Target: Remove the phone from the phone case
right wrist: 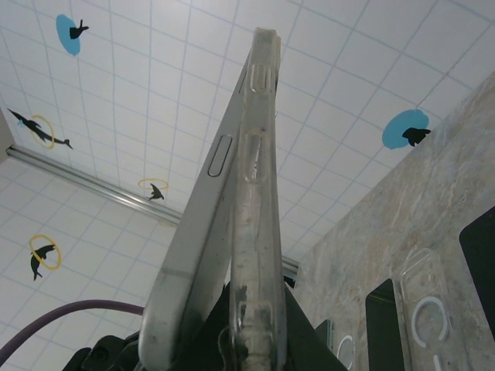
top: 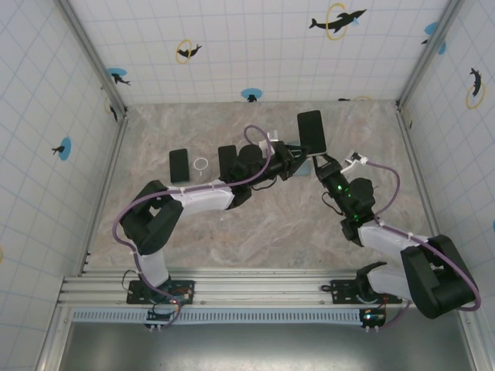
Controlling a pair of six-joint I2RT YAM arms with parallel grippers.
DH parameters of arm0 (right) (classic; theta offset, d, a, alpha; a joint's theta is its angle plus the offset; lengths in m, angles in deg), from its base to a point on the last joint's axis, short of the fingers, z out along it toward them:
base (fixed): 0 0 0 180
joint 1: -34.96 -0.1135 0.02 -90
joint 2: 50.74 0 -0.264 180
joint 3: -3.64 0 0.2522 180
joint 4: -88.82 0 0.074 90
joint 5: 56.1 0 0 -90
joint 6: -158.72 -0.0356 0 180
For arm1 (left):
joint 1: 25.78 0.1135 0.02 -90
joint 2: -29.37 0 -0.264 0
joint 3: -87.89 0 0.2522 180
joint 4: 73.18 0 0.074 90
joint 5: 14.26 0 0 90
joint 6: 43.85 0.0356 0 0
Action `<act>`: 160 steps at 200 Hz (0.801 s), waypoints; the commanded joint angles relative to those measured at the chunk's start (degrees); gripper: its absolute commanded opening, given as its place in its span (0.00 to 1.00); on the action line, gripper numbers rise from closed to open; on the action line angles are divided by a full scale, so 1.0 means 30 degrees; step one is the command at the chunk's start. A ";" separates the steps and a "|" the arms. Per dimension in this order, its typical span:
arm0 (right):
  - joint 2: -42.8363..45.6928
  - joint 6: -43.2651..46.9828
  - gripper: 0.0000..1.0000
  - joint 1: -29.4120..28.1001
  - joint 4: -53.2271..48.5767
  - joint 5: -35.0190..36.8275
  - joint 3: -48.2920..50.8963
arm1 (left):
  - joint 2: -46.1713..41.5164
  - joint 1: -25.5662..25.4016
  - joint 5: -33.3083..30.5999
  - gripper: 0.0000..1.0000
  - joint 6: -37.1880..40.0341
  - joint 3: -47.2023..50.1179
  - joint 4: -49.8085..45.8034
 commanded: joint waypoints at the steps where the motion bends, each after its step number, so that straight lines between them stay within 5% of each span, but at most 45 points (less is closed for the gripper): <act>1: 0.0291 -0.0213 0.02 -0.0184 0.0251 0.0975 0.0332 | -0.0250 0.0004 -0.0439 0.16 0.0079 -0.0906 0.0764; 106: -0.0043 0.0608 0.02 -0.0076 -0.1443 0.3136 0.1320 | -0.0789 -0.0033 -0.0323 0.10 -0.0110 -0.1626 0.0835; 160: -0.0471 0.1688 0.02 0.1491 -0.2104 0.2978 0.1110 | -0.0973 -0.0091 -0.0107 0.07 -0.0099 -0.1043 0.0858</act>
